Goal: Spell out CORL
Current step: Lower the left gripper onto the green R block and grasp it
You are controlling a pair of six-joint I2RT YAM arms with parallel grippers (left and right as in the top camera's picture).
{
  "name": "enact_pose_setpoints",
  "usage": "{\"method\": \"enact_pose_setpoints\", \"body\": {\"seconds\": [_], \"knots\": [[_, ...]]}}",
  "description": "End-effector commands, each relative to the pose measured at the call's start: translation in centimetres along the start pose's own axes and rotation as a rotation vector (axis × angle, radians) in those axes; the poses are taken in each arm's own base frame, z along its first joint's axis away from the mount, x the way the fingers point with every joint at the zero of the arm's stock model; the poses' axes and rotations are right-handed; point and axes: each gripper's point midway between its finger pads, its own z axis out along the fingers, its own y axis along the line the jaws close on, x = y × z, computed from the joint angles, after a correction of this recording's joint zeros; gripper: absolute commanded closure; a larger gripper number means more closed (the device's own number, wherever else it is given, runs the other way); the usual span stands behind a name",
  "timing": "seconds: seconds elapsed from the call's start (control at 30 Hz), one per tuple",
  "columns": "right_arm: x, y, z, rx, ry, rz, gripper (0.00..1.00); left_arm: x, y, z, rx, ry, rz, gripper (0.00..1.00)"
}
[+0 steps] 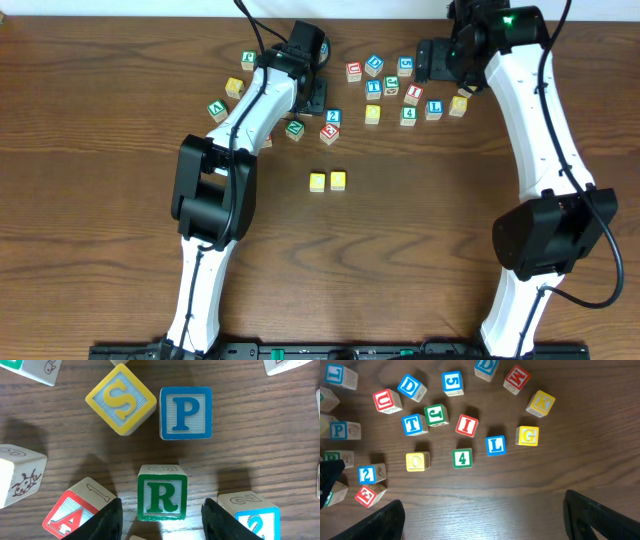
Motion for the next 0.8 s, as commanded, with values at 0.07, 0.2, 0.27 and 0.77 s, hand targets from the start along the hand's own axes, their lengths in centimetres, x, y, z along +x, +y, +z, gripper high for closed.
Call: {"method": "enact_pose_setpoints", "body": {"seconds": [0.07,0.2,0.27,0.77], "knots": [[0.2,-0.4,0.2,0.013,0.012,-0.014,0.04,0.9,0.1,2.2,-0.003,0.028,0.019,0.5],[0.3,-0.4,0.2,0.014,0.015,-0.014,0.04,1.6,0.2,3.6,-0.007,0.048,0.019,0.5],[0.4,-0.4,0.2,0.014,0.016,-0.014,0.04,1.7,0.2,3.8,-0.008,0.051,0.018,0.5],[0.3,-0.4,0.2,0.014,0.016,-0.014,0.04,0.8,0.0,3.7,0.0,0.014,0.013,0.73]]}}
